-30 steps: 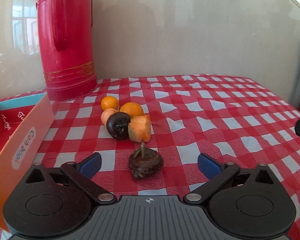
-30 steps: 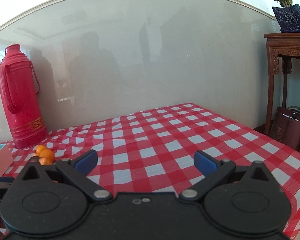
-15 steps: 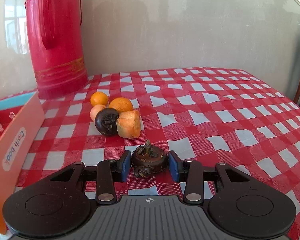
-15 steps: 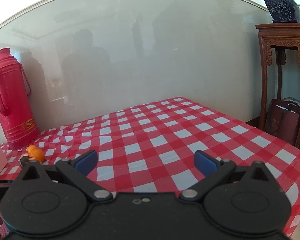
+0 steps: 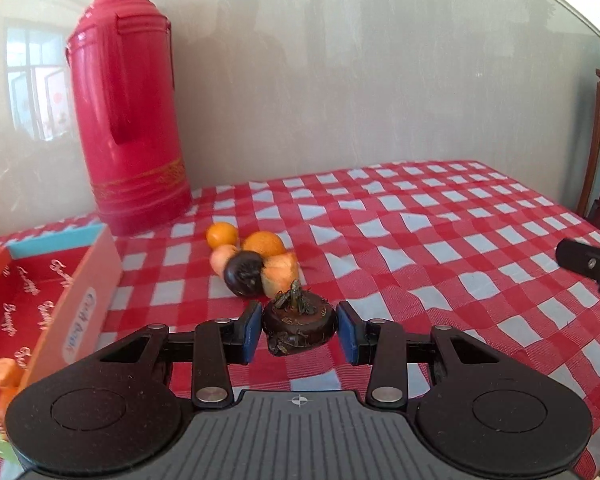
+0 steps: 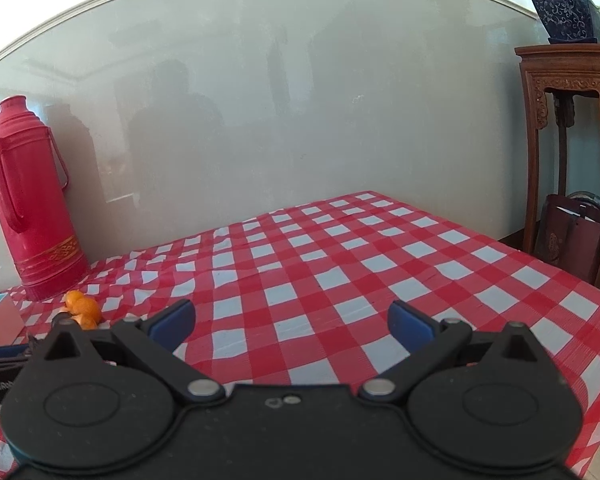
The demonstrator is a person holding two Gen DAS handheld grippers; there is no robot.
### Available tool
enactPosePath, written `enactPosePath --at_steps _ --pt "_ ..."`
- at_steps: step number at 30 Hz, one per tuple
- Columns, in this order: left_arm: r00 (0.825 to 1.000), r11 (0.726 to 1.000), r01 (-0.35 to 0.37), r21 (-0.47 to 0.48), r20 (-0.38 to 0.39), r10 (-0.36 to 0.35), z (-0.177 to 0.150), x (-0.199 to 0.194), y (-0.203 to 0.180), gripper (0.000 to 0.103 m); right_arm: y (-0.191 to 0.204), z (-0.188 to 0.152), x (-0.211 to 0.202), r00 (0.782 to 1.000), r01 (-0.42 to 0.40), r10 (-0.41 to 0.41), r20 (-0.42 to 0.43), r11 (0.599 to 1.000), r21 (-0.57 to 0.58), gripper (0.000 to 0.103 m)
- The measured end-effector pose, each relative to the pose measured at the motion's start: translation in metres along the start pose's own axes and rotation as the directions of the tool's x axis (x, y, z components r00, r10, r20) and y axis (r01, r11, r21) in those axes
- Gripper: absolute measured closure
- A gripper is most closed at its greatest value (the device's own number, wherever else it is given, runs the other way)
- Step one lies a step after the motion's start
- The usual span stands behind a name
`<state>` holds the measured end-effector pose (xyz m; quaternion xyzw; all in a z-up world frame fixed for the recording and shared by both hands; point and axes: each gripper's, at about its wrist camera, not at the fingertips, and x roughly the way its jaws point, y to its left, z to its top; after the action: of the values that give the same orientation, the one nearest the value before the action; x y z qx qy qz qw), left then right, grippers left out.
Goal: Organize fruits
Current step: 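Carry the water chestnut with the left gripper into the box and release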
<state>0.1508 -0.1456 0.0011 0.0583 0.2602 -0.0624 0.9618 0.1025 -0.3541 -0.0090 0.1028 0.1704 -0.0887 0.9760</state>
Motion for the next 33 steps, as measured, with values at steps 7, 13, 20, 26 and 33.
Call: enactPosePath --at_steps 7,13,20,26,33 --pt "0.999 0.999 -0.027 -0.027 0.026 0.028 0.002 -0.02 0.032 0.063 0.024 -0.004 -0.003 1.0 -0.019 0.019 -0.008 0.999 -0.04 0.006" --pt "0.998 0.996 -0.057 -0.063 0.037 0.06 -0.004 -0.036 0.069 0.063 0.059 -0.008 -0.004 0.998 -0.054 0.054 -0.012 0.996 -0.068 0.006" --pt "0.989 0.983 -0.124 -0.136 0.065 0.134 -0.008 -0.055 0.127 0.063 0.11 -0.017 -0.008 0.993 -0.116 0.117 -0.001 0.981 -0.156 0.006" --pt "0.976 0.962 -0.203 -0.184 0.035 0.213 -0.024 -0.06 0.176 0.063 0.143 -0.024 -0.01 0.985 -0.169 0.169 -0.02 0.965 -0.201 0.006" --pt "0.967 0.944 -0.245 -0.222 0.012 0.254 -0.037 -0.062 0.204 0.058 0.173 -0.031 -0.016 0.971 -0.238 0.238 -0.031 0.936 -0.26 0.006"
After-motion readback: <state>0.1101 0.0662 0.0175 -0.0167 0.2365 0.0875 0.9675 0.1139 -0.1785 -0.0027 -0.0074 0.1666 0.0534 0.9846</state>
